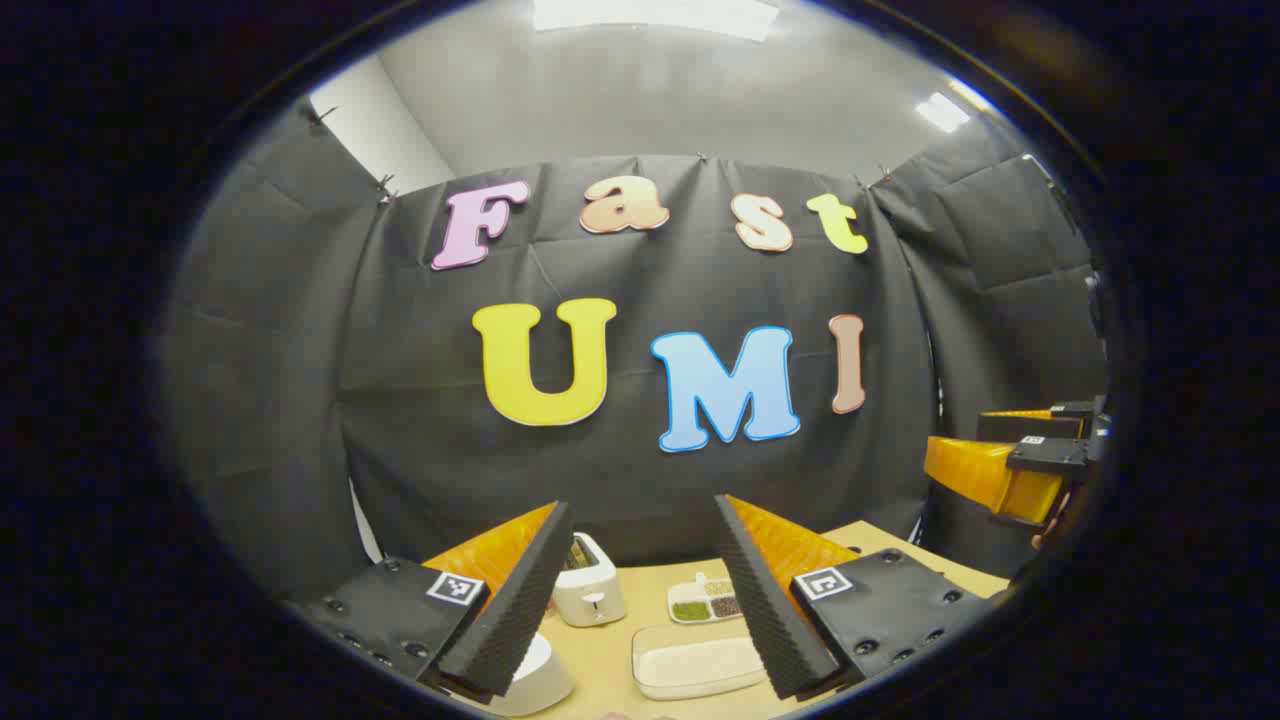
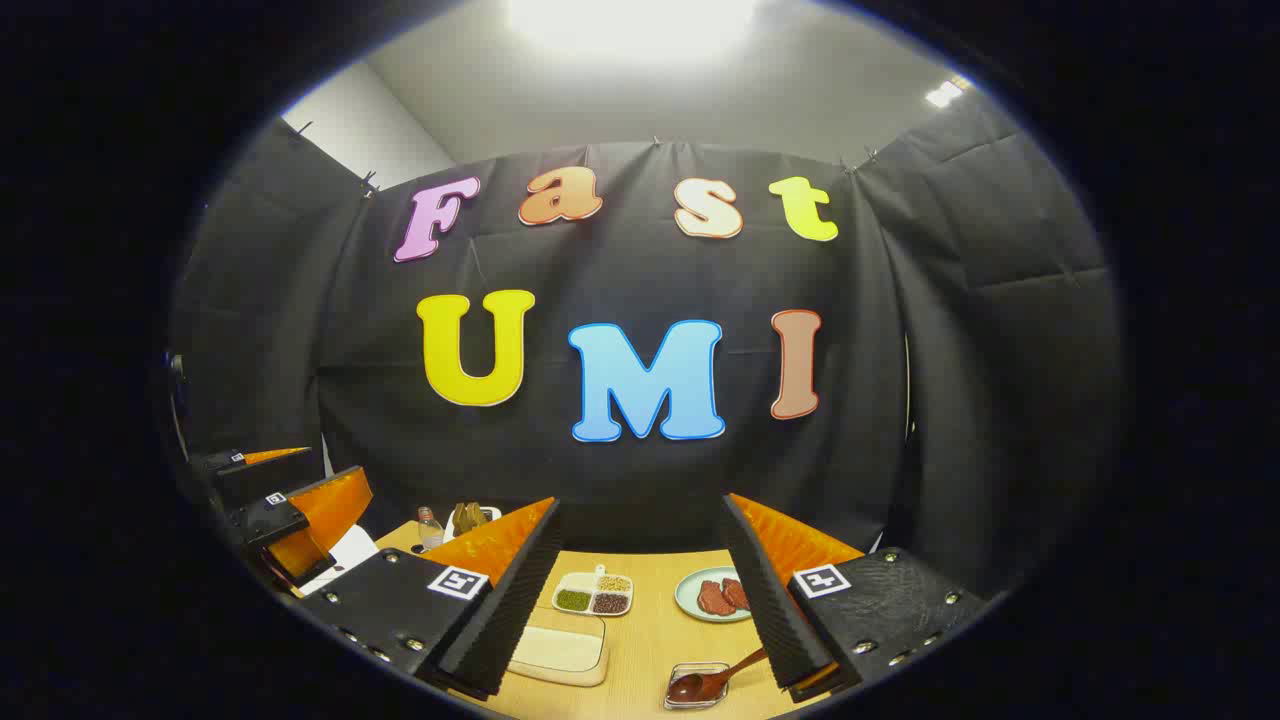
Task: Close the left gripper, press the button to open the rice cooker; take a wooden spoon from the chopstick holder with the right hand, scoop a spoonful of rice and pour it into the rice cooker, then put the wooden spoon back into the chopstick holder.
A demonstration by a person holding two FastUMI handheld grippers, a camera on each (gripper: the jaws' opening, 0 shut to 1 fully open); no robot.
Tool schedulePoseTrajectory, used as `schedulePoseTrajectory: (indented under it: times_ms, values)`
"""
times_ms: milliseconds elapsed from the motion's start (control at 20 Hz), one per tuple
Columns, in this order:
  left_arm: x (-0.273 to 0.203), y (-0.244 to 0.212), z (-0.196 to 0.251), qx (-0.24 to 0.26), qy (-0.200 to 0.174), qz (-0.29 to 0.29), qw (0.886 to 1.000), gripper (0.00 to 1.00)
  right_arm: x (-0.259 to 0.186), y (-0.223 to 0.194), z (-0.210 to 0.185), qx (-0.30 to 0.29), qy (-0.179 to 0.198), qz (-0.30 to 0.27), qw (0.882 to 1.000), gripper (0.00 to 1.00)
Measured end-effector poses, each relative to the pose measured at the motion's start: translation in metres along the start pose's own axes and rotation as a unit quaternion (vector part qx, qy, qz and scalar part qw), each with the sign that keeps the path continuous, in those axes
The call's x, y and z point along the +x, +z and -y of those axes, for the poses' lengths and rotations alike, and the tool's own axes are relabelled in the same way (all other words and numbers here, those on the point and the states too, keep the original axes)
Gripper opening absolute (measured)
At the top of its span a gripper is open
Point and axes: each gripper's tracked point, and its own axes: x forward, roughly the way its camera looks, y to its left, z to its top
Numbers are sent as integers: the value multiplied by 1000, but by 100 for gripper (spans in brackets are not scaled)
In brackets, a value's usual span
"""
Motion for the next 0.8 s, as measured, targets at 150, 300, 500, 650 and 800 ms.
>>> schedulePoseTrajectory:
  times_ms: [150,300,500,650,800]
  values:
    - [1,4,0,-10,-3,2,1000,97,2,0,0,6,-1,2,1000,95]
    - [-2,7,-6,-16,3,7,1000,97,6,-4,-3,17,4,-4,1000,95]
    - [-2,0,-6,-21,-6,2,1000,97,11,-6,-5,19,5,-7,1000,95]
    - [-1,1,-12,-27,-3,4,1000,98,11,-7,-6,16,5,-7,1000,95]
    - [0,-5,-16,-30,6,1,1000,97,11,-11,-7,14,8,-12,1000,95]
